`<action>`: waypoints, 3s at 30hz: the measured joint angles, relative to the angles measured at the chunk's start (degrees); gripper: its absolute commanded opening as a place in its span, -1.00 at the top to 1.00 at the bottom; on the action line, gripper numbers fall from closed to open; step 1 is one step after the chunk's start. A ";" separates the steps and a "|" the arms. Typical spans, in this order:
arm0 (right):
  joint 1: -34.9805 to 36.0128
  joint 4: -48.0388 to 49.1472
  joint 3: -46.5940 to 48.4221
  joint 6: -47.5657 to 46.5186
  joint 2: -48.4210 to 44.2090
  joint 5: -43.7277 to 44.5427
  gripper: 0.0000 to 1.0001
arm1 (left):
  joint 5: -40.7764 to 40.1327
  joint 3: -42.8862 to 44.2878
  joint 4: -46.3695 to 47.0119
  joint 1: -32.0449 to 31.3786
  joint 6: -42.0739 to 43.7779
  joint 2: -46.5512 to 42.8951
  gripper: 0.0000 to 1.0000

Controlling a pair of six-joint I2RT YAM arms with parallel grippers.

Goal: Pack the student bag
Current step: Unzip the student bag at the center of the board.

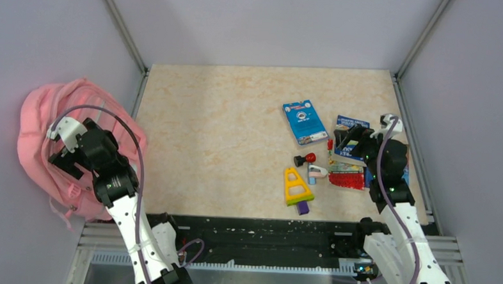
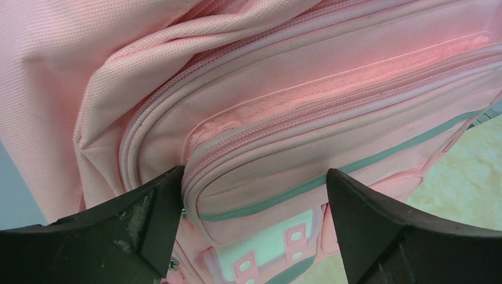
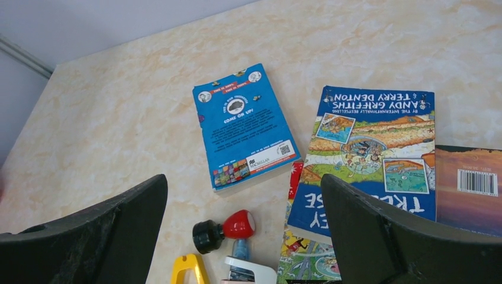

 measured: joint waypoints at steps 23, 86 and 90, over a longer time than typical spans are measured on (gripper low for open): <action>2.82 4.04 -5.33 4.28 3.67 -0.92 -0.94 | 13.05 0.31 -1.70 -5.57 -6.95 -2.51 1.00; 21.11 9.25 9.86 -14.58 13.70 -23.89 -0.88 | 70.62 -1.09 3.76 -34.75 -7.65 -0.68 1.00; 22.10 10.62 10.71 -15.26 13.73 -26.14 -0.89 | 70.86 -1.22 3.98 -35.04 -7.48 -0.92 1.00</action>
